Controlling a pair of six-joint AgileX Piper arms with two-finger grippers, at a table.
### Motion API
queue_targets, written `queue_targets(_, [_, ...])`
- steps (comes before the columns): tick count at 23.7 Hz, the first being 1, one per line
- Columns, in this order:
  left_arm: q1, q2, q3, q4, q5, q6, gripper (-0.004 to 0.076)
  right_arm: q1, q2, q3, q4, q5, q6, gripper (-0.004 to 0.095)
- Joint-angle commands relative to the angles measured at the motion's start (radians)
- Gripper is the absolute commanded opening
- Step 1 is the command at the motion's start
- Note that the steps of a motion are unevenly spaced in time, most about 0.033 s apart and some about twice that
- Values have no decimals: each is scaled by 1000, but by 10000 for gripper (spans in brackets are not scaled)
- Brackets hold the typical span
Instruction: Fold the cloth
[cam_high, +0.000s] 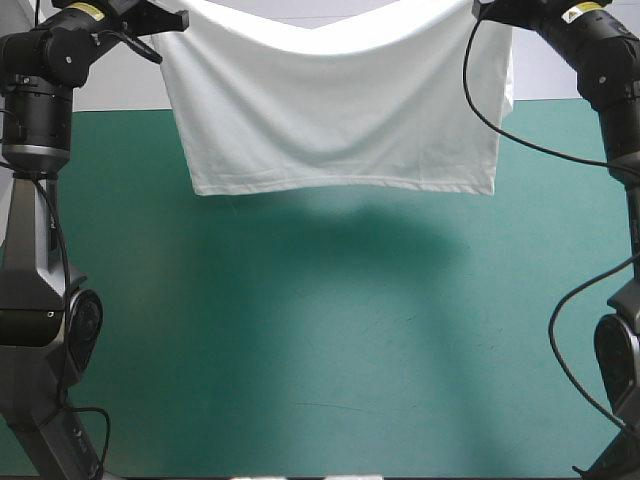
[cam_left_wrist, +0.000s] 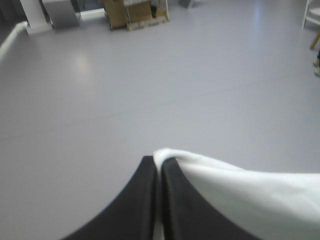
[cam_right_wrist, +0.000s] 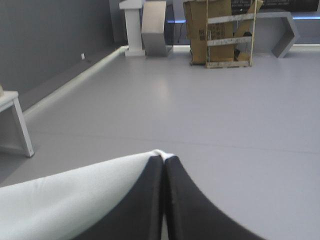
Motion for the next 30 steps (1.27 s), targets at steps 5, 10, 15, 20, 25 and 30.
queue_targets(5, [-2,-13,-22,-1,-48,4,19,-4,110,-279,34,172,-9,-17])
queue_targets(10, [-2,79,24,26,329,1,19,-4,185,-240,-186,646,149,-17])
queue_targets(15, [-2,73,141,31,532,-15,19,-4,153,-59,-207,744,174,-17])
queue_targets(20, [-3,-36,395,29,532,-15,19,-4,11,277,-220,742,151,-17])
queue_targets(25, [-5,-239,830,36,517,2,19,-4,-136,593,-231,742,135,-17])
queue_targets(30, [-5,-409,1188,95,434,-9,19,-4,-226,801,-231,742,127,-17])
